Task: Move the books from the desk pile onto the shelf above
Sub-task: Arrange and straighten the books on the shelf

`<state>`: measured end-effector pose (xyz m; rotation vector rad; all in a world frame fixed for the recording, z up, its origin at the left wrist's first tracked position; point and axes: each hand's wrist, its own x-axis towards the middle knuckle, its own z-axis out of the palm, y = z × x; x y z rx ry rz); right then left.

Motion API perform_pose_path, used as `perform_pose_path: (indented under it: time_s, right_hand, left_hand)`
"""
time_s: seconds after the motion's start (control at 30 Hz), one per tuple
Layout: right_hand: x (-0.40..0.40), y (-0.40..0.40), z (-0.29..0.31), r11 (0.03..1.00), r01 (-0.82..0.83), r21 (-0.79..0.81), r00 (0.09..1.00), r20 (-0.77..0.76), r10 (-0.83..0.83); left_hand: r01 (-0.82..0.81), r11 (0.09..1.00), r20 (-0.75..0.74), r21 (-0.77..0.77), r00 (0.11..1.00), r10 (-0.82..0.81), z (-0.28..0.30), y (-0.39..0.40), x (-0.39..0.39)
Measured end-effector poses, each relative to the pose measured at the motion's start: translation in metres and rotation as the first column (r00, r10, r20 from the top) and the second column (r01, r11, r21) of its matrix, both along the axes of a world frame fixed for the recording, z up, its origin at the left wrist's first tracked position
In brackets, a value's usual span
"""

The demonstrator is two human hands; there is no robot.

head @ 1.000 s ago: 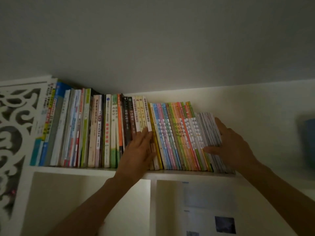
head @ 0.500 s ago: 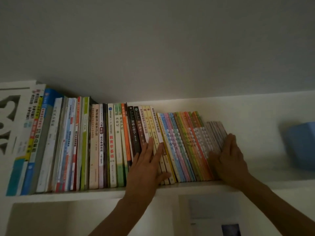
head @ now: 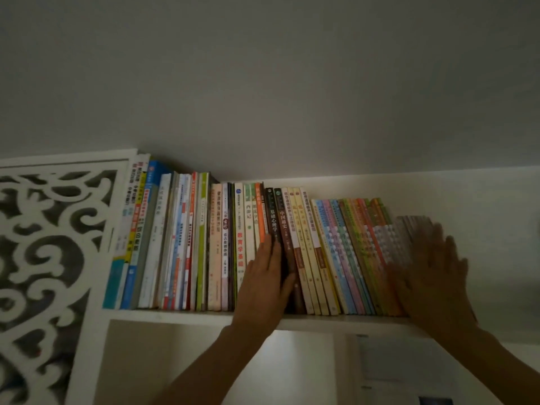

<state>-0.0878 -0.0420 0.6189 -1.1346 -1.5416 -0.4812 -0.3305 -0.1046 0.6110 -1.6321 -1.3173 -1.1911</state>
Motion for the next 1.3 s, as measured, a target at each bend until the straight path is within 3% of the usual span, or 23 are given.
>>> perform_pose_path:
  time_s: [0.1,0.2,0.43,0.6,0.7,0.8,0.87,1.0,1.3]
  right_hand:
    - [-0.034,-0.014,0.02,0.974,-0.172,0.148,0.971,0.191,0.143]
    - [-0.082,-0.024,0.032,0.925,-0.381,0.007,0.866,0.353,0.354]
    - [-0.126,-0.023,0.018,0.982,-0.187,0.008,0.925,0.337,0.173]
    - [-0.128,-0.038,0.025,0.979,-0.203,-0.017,0.923,0.33,0.197]
    - [-0.133,-0.044,0.037,0.966,-0.246,0.084,0.88,0.437,0.186]
    - [-0.148,-0.046,0.055,0.957,-0.253,0.144,0.828,0.544,0.137]
    - [-0.164,-0.041,0.069,0.952,-0.271,0.145,0.829,0.538,0.154]
    - [-0.189,-0.035,0.108,0.939,-0.322,0.12,0.867,0.436,0.242]
    - [-0.217,-0.021,0.114,0.911,-0.229,0.344,0.946,0.3,0.125]
  left_hand:
    - [-0.045,0.998,-0.041,-0.054,0.998,0.043,0.001,-0.003,-0.02]
    - [-0.086,0.991,-0.089,-0.105,0.993,0.077,0.002,-0.003,-0.029]
    - [-0.223,0.972,-0.157,-0.077,0.965,0.209,-0.01,0.001,-0.036]
    - [-0.242,0.96,-0.19,-0.141,0.958,0.214,-0.001,-0.013,-0.035]
    - [-0.294,0.949,-0.184,-0.115,0.945,0.27,0.013,-0.019,-0.049]
    - [-0.375,0.922,-0.076,-0.095,0.926,0.369,0.026,-0.023,-0.077]
    - [-0.4,0.91,0.007,-0.111,0.915,0.403,0.027,-0.022,-0.101]
    - [-0.36,0.924,-0.006,-0.127,0.932,0.362,0.016,-0.016,-0.132]
    - [-0.342,0.936,-0.036,-0.085,0.94,0.34,0.008,-0.016,-0.136]
